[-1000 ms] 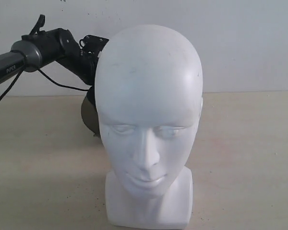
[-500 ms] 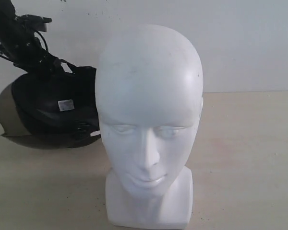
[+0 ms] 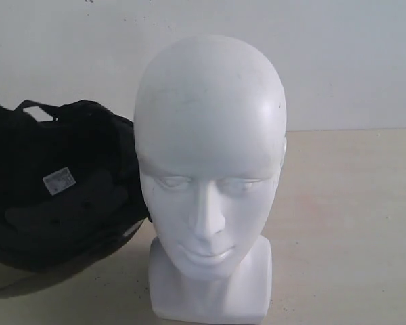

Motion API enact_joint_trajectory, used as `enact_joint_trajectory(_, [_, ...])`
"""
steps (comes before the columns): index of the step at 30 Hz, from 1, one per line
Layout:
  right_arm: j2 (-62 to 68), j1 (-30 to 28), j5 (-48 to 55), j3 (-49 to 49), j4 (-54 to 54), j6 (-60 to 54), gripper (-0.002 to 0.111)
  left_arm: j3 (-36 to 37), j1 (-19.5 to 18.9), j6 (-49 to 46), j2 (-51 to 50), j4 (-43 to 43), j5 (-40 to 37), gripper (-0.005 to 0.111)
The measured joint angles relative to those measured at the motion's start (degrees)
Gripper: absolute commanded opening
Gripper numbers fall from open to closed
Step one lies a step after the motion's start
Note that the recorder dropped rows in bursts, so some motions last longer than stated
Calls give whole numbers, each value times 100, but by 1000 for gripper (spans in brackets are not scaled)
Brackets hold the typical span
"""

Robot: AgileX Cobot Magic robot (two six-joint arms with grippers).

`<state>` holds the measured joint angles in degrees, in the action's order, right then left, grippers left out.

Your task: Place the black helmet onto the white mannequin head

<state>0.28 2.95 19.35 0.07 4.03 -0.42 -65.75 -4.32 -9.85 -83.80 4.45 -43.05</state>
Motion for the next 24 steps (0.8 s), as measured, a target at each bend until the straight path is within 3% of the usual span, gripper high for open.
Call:
enact_joint_trajectory(9, [0, 0, 0, 0, 0, 0, 0, 2198, 0, 1325, 1183, -218, 1271, 4])
enact_joint_trajectory(15, [0, 0, 0, 0, 0, 0, 0, 2789, -25, 1628, 1375, -554, 1368, 4])
enact_joint_trajectory(24, [0, 0, 0, 0, 0, 0, 0, 2852, -25, 853, 1396, -553, 1471, 4])
